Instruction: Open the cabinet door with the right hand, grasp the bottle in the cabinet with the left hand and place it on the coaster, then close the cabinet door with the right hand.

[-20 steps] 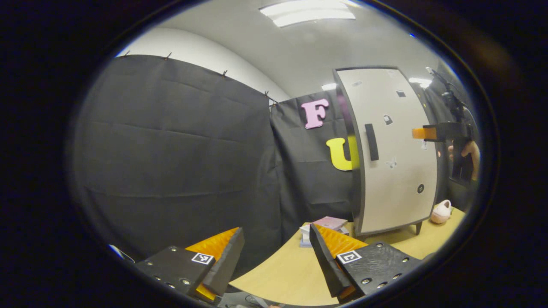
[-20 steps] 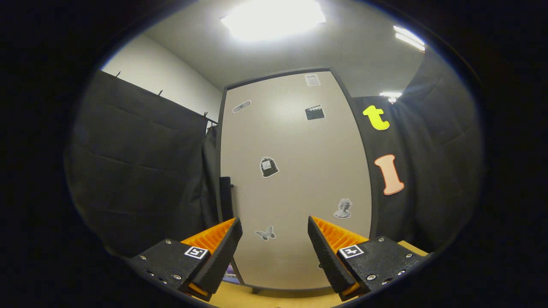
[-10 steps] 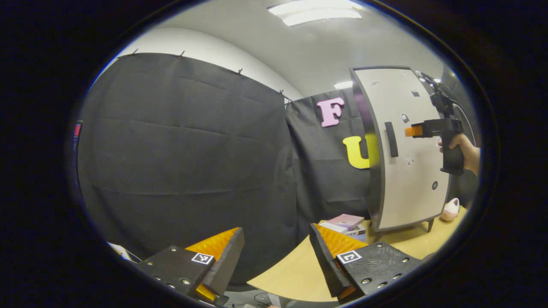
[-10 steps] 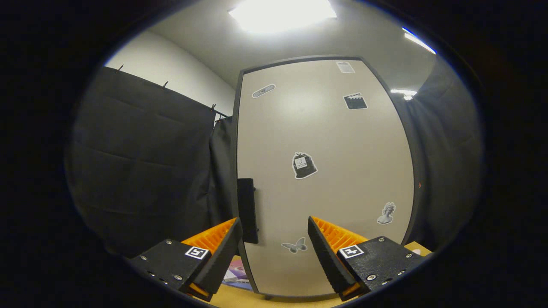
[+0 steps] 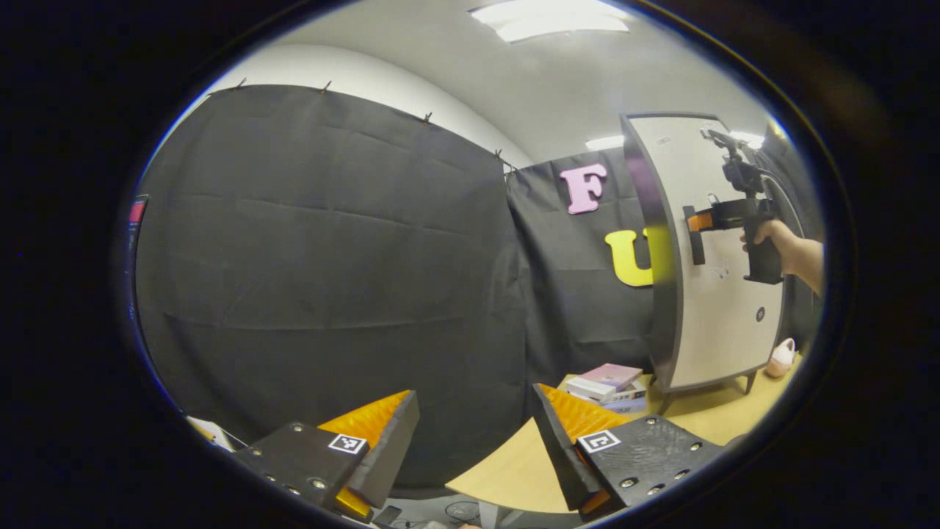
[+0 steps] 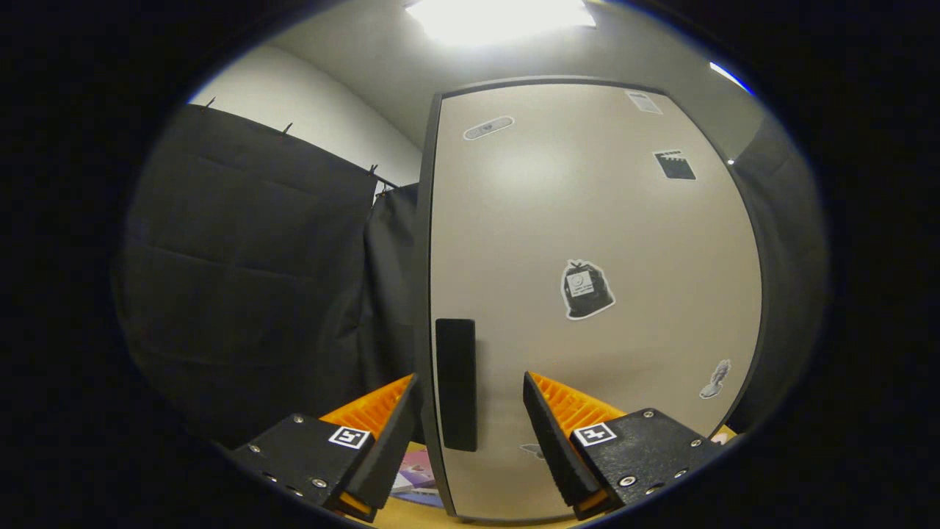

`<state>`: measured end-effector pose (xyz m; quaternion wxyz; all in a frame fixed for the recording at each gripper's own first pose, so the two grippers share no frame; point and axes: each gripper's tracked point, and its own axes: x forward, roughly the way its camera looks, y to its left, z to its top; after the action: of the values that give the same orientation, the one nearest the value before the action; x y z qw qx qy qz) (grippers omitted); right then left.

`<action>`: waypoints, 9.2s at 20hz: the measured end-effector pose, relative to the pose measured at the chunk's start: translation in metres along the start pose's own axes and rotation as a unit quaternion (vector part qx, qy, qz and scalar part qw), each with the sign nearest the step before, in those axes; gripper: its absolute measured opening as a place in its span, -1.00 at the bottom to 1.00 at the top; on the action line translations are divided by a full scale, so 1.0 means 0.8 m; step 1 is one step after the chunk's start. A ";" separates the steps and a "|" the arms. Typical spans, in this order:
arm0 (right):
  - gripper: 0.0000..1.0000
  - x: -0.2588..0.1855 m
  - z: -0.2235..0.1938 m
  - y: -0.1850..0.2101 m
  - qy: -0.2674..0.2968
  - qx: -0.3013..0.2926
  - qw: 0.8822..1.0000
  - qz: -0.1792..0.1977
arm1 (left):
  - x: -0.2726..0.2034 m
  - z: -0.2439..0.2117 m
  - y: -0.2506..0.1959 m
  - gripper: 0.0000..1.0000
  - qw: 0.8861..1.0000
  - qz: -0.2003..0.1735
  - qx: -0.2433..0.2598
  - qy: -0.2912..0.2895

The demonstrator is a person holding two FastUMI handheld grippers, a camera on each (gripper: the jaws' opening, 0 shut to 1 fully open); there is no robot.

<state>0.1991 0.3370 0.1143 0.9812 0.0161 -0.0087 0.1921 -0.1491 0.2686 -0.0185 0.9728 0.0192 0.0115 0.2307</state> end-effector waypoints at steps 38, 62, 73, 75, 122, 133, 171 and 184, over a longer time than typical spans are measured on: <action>-0.63 -0.012 -0.037 -0.008 0.123 0.017 0.985 0.122 | 0.047 0.061 -0.162 0.82 0.987 -0.156 -0.024 -0.035; -0.63 -0.055 -0.037 -0.075 0.115 0.015 0.984 0.136 | -0.008 0.090 -0.368 0.76 0.964 -0.260 -0.031 -0.054; -0.64 -0.065 -0.034 -0.121 0.106 -0.001 0.992 0.067 | -0.025 0.098 -0.460 0.82 0.950 -0.305 -0.042 -0.052; -0.67 -0.065 -0.033 -0.127 0.101 -0.004 0.993 0.057 | -0.030 0.095 -0.474 0.82 0.949 -0.310 -0.044 -0.047; 0.88 -0.137 -0.126 -0.359 0.110 0.041 0.953 -0.278 | 0.281 0.119 -0.812 0.80 0.922 -0.386 -0.036 0.008; 0.88 -0.136 -0.135 -0.356 0.105 0.058 0.953 -0.279 | 0.295 0.123 -0.815 0.35 0.917 -0.396 -0.050 0.015; 0.86 -0.096 -0.138 -0.314 0.094 0.018 0.987 -0.129 | 0.014 -0.004 -0.469 0.35 0.966 -0.255 -0.040 -0.009; 0.82 -0.107 -0.151 -0.341 0.115 0.016 0.978 -0.174 | -0.028 -0.165 -0.472 0.45 0.970 -0.236 -0.038 0.047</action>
<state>0.2239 0.0561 -0.0158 0.9937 0.0112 0.1098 0.0195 -0.0039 -0.0740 -0.1665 0.9981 -0.0316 0.0532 -0.0046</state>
